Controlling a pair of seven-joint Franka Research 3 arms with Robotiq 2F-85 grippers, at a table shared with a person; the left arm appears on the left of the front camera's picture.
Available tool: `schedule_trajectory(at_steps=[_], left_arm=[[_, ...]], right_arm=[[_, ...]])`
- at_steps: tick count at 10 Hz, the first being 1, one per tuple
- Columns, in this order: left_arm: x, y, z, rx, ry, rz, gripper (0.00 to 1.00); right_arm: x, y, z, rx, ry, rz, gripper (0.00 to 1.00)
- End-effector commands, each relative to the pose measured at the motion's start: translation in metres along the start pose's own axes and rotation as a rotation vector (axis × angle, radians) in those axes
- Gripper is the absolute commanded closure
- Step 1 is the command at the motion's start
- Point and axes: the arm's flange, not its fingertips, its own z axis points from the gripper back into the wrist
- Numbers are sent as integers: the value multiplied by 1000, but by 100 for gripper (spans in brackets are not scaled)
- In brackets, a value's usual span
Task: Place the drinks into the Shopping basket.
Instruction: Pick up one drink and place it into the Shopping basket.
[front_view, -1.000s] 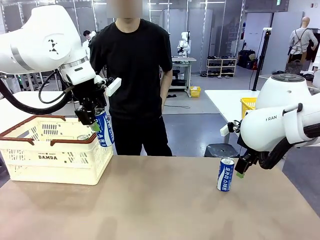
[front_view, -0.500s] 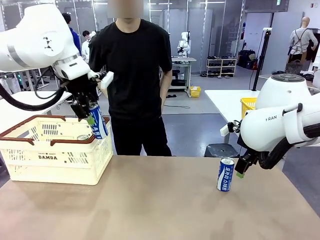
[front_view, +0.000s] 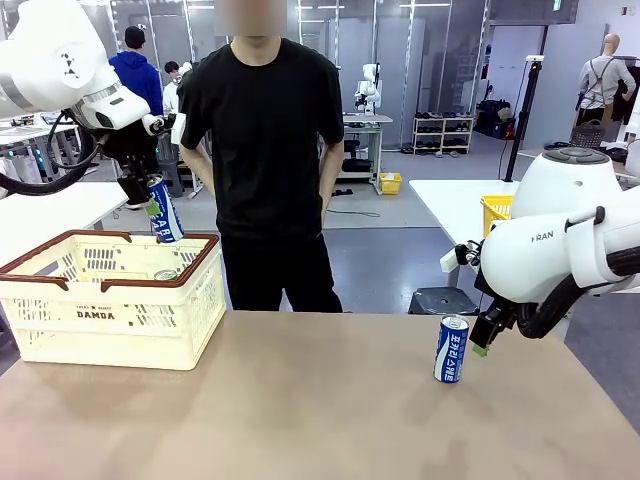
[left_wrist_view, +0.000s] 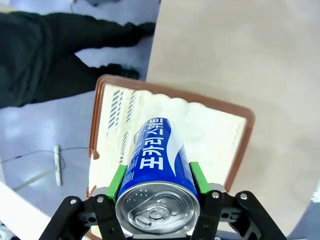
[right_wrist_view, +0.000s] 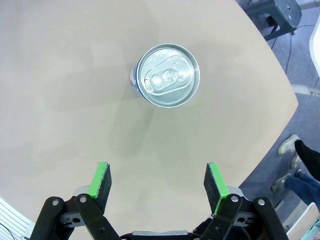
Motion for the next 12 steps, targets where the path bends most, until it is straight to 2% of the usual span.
schedule_trajectory(at_steps=[1,3,7,9,10,11,12], left_arm=[[5,25,-8,-56,50,7,41],[-1,31,-35,-80,52,-25,41],[-11,1,-78,-178,64,-72,41],[-17,-4,-87,-188,58,-56,41],[-22,6,-73,-157,40,-40,41],[-9,3,-95,-194,75,-42,41],[-9,3,-95,-194,75,-42,41]], right_arm=[[0,0,0,0,0,-1,7],[0,0,0,0,0,-1,7],[0,0,0,0,0,-1,7],[0,0,0,0,0,-1,7],[0,0,0,0,0,-1,7],[0,0,0,0,0,-1,7],[0,0,0,0,0,-1,7]])
